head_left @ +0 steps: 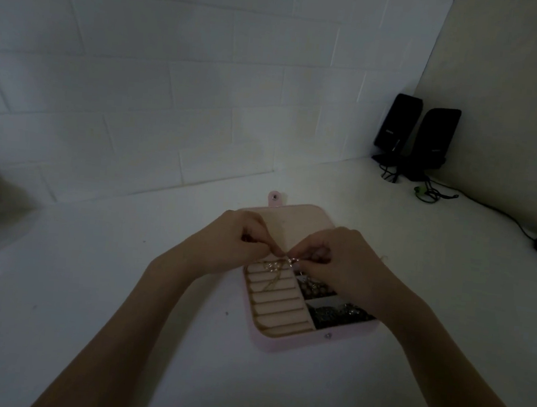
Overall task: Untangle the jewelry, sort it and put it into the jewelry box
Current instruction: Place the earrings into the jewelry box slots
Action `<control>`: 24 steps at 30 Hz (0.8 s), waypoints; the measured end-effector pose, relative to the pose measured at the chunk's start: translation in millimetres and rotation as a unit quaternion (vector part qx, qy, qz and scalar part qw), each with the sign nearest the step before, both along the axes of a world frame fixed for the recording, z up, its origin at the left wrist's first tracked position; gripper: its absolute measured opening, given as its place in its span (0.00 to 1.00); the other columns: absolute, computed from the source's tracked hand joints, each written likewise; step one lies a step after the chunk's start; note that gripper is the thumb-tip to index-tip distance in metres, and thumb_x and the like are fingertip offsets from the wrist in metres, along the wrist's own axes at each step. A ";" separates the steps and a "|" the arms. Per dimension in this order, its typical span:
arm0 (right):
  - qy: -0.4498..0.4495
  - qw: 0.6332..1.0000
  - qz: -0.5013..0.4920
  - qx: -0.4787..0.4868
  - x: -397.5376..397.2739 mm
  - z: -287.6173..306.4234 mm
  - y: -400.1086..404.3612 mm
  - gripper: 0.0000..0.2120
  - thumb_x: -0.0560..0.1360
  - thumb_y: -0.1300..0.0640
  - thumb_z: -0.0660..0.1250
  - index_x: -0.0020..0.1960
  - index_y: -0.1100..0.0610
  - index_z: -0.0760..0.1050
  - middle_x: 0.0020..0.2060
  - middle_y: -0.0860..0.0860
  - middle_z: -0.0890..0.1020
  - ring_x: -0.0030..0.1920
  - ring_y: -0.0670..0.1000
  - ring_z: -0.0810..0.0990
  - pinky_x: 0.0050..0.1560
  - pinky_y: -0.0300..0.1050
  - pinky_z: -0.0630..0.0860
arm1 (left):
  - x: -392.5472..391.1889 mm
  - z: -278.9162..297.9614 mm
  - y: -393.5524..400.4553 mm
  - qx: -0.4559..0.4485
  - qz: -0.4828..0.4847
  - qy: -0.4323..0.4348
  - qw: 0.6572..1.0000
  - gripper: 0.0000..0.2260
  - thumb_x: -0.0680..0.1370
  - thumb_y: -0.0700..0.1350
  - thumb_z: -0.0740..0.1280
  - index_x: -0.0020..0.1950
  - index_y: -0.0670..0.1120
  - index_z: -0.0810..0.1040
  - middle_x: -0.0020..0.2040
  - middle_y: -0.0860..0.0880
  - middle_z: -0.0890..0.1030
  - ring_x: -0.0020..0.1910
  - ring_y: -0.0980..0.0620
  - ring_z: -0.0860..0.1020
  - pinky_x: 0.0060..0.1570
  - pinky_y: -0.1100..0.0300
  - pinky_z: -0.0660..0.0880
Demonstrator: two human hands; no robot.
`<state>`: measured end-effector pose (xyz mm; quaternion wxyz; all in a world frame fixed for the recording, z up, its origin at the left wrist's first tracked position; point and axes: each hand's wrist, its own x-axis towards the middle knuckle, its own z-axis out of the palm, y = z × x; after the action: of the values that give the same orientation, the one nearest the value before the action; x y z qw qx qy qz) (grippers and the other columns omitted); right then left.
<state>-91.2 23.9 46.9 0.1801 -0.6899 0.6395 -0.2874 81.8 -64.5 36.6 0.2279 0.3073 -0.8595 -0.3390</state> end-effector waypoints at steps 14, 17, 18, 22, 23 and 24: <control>-0.047 0.999 -0.002 -0.006 -2.0 -5.8 -1.1 0.15 0.68 0.64 0.74 0.48 0.46 0.77 0.35 0.46 0.80 0.36 0.39 0.76 0.38 0.27 0.71 | 0.6 4.8 3.5 -0.032 -0.023 -0.022 0.999 0.11 0.69 0.32 0.70 0.46 0.45 0.85 0.35 0.60 0.75 0.35 0.68 0.74 0.37 0.75 0.65; -0.039 0.999 -0.004 -0.007 -1.8 -4.8 -1.1 0.13 0.69 0.63 0.74 0.48 0.48 0.78 0.34 0.44 0.79 0.35 0.35 0.75 0.38 0.24 0.69 | 1.2 3.7 3.0 -0.033 -0.018 -0.019 0.999 0.09 0.69 0.33 0.71 0.43 0.46 0.86 0.37 0.58 0.75 0.34 0.68 0.74 0.36 0.75 0.66; -0.036 0.999 -0.006 -0.007 -1.6 -4.9 -1.2 0.12 0.69 0.63 0.74 0.48 0.49 0.79 0.34 0.44 0.78 0.35 0.34 0.75 0.38 0.24 0.69 | 1.4 3.8 3.0 -0.036 -0.018 -0.019 0.999 0.09 0.69 0.34 0.72 0.43 0.46 0.86 0.37 0.58 0.75 0.34 0.68 0.74 0.36 0.75 0.66; -0.032 0.999 -0.015 -0.008 -1.7 -6.1 -2.5 0.10 0.69 0.62 0.73 0.48 0.52 0.81 0.35 0.44 0.79 0.35 0.34 0.75 0.37 0.24 0.68 | 2.2 2.8 1.7 -0.054 -0.027 -0.027 0.998 0.09 0.68 0.35 0.73 0.43 0.48 0.86 0.36 0.59 0.76 0.34 0.67 0.74 0.36 0.75 0.66; -0.034 0.999 -0.017 -0.009 -2.0 -6.1 -2.6 0.09 0.69 0.62 0.74 0.48 0.52 0.81 0.35 0.44 0.79 0.36 0.34 0.75 0.38 0.24 0.69 | 2.3 2.4 1.5 -0.057 -0.029 -0.027 0.998 0.08 0.68 0.36 0.74 0.43 0.48 0.86 0.35 0.61 0.76 0.35 0.67 0.74 0.36 0.75 0.66; -0.036 0.999 -0.018 -0.010 -2.3 -5.9 -2.4 0.09 0.69 0.62 0.74 0.47 0.52 0.81 0.35 0.44 0.80 0.36 0.34 0.75 0.38 0.24 0.69 | 2.0 1.9 1.1 -0.058 -0.028 -0.026 0.998 0.08 0.68 0.36 0.74 0.42 0.47 0.86 0.35 0.62 0.76 0.36 0.67 0.75 0.36 0.76 0.66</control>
<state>-93.5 21.5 41.0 0.1911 -0.6691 0.6420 -0.3220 83.8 -63.4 38.4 0.2135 0.2777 -0.8916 -0.2871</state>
